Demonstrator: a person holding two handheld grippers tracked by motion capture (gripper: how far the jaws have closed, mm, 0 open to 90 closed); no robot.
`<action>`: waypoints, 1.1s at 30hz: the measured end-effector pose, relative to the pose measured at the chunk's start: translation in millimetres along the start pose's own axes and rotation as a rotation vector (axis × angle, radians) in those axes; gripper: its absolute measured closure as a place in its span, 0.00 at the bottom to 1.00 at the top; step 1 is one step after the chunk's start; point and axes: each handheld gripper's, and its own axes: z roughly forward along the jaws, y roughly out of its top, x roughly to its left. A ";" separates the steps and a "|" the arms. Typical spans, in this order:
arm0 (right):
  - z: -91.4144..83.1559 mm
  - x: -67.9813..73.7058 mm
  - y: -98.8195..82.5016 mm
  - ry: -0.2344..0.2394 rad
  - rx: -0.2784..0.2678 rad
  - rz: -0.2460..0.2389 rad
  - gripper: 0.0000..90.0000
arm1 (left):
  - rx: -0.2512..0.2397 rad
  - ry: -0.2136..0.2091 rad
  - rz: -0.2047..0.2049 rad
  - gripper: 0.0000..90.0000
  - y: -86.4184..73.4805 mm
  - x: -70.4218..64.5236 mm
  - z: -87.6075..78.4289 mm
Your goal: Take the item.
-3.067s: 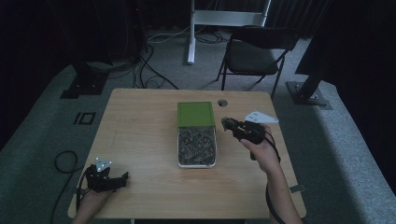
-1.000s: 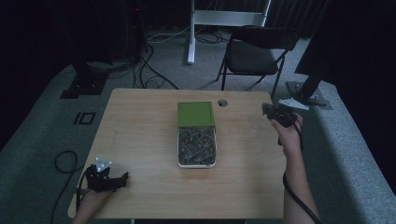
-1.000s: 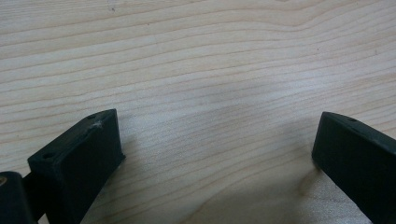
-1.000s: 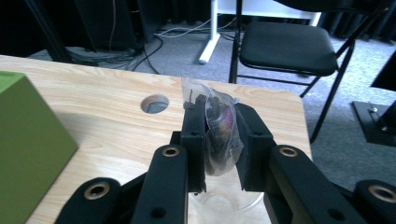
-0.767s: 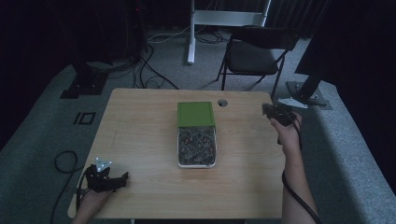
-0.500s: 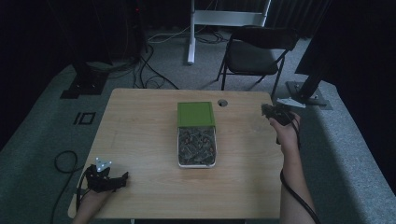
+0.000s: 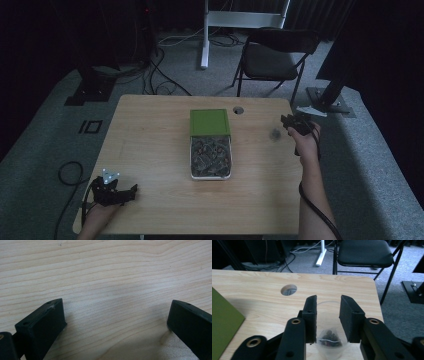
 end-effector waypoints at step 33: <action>-39.6 14.5 -32.4 0.107 0.004 -0.069 0.35 | 0.000 0.000 0.000 0.02 0.0 0.0 0.0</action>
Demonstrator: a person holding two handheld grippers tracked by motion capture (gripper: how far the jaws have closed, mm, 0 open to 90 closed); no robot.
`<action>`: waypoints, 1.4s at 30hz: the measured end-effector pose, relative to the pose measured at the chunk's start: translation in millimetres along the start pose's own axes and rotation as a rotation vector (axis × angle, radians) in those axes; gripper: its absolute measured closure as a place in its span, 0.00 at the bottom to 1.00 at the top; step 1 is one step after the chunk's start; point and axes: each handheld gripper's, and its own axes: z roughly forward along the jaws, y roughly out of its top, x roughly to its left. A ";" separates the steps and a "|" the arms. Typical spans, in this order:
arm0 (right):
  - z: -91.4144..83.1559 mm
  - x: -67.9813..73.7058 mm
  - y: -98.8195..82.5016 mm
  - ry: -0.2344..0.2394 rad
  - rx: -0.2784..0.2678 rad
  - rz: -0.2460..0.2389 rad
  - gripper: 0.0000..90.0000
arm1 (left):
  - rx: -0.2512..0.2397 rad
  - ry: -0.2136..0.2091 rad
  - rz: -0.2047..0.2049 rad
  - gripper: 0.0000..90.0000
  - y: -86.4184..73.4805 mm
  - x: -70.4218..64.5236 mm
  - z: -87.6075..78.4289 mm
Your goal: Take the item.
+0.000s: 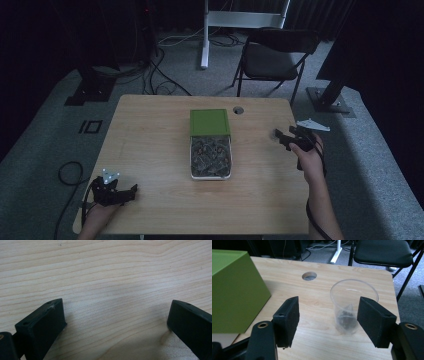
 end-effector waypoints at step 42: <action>-16.4 12.6 -94.2 0.019 0.072 0.005 0.23 | -0.002 0.000 0.000 0.02 -0.1 0.0 0.1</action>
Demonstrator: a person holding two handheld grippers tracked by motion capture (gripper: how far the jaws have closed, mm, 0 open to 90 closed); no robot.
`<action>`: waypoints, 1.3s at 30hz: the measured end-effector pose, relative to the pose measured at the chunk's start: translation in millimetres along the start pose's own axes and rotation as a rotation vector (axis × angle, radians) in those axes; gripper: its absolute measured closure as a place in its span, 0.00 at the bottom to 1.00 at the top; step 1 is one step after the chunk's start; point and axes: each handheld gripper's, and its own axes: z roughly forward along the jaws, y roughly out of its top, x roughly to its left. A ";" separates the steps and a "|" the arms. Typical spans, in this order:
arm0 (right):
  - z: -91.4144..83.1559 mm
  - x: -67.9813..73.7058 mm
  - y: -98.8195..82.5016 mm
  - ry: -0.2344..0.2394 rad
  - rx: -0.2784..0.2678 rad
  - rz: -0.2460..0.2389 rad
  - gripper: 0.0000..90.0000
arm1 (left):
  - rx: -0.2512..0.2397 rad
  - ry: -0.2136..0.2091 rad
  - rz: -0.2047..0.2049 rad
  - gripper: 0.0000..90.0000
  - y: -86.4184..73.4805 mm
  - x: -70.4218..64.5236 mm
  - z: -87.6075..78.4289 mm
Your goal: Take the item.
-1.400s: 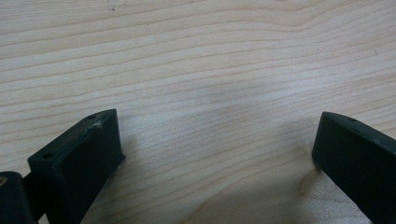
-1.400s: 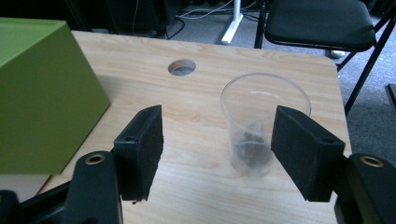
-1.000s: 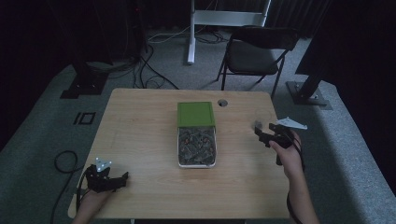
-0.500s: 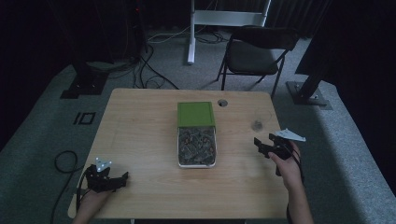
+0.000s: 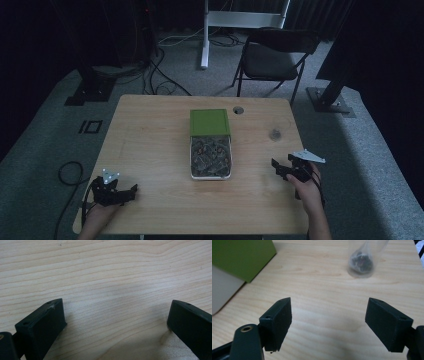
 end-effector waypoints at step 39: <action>-24.0 25.6 -51.3 0.005 0.130 -0.128 0.21 | 0.002 0.000 0.002 0.02 0.0 0.1 -0.1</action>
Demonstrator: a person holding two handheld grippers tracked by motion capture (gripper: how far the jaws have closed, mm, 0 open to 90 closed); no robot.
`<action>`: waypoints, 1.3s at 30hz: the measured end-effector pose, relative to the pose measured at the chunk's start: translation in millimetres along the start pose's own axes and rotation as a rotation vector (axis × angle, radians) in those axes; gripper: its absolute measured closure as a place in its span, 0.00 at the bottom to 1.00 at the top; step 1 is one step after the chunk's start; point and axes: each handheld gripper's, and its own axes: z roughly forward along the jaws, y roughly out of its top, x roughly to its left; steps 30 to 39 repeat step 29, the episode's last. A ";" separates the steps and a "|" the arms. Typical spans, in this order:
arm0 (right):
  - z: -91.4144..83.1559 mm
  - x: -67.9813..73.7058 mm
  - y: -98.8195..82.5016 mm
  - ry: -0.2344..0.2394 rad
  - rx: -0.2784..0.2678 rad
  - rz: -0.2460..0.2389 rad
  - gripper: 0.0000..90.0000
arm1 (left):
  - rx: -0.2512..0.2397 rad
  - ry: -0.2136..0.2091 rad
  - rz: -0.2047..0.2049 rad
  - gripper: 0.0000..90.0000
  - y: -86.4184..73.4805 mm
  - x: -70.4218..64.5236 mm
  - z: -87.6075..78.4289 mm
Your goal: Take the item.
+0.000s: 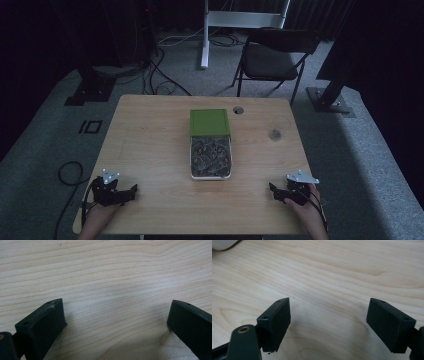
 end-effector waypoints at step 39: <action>4.0 2.0 1.1 0.028 0.052 -0.029 0.14 | 0.000 0.001 0.000 0.02 0.0 0.0 0.0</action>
